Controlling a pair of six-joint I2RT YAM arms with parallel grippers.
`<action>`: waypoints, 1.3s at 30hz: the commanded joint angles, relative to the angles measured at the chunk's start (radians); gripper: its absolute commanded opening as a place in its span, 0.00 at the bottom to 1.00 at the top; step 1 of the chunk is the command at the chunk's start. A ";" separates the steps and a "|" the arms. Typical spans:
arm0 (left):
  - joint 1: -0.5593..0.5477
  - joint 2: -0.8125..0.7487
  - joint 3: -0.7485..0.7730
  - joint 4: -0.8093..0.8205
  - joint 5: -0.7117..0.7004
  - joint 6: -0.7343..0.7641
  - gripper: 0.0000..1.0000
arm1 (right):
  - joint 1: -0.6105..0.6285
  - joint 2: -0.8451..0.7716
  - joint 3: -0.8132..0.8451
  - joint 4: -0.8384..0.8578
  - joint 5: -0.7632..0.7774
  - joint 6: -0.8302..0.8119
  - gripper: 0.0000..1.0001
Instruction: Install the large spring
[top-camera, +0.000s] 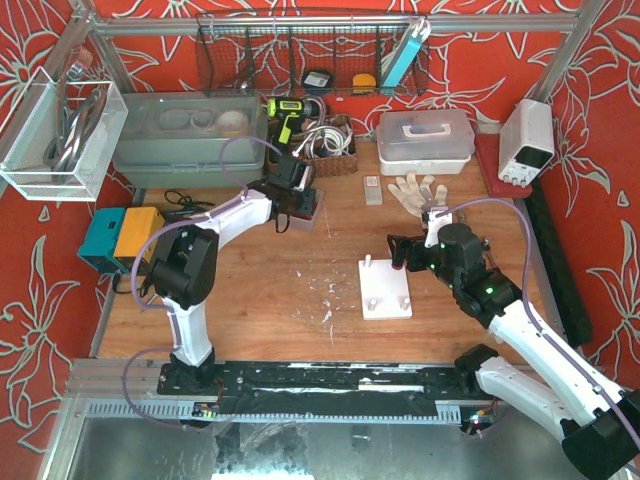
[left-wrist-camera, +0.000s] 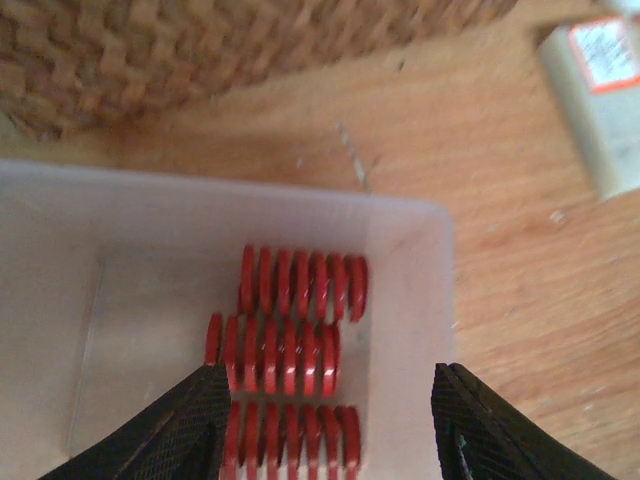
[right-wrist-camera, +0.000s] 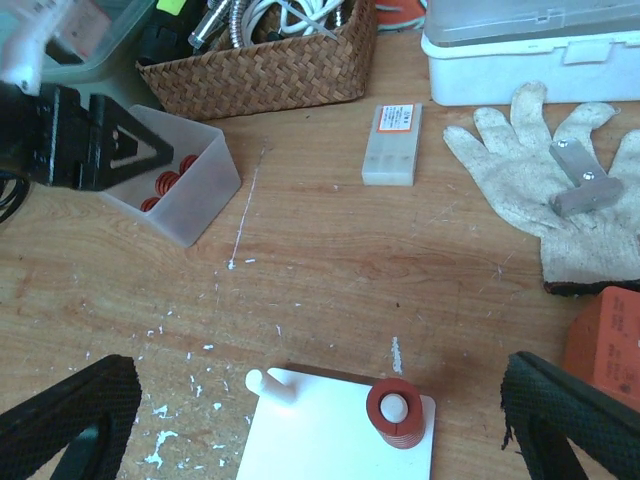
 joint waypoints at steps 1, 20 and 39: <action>-0.001 0.027 0.061 -0.153 -0.018 0.077 0.58 | 0.001 -0.012 -0.008 0.010 -0.008 0.004 0.99; 0.020 0.183 0.187 -0.265 0.005 0.118 0.62 | 0.001 -0.031 -0.010 0.005 0.019 -0.010 0.99; 0.033 0.257 0.190 -0.257 0.010 0.102 0.65 | 0.000 -0.011 -0.011 0.013 0.034 -0.017 0.99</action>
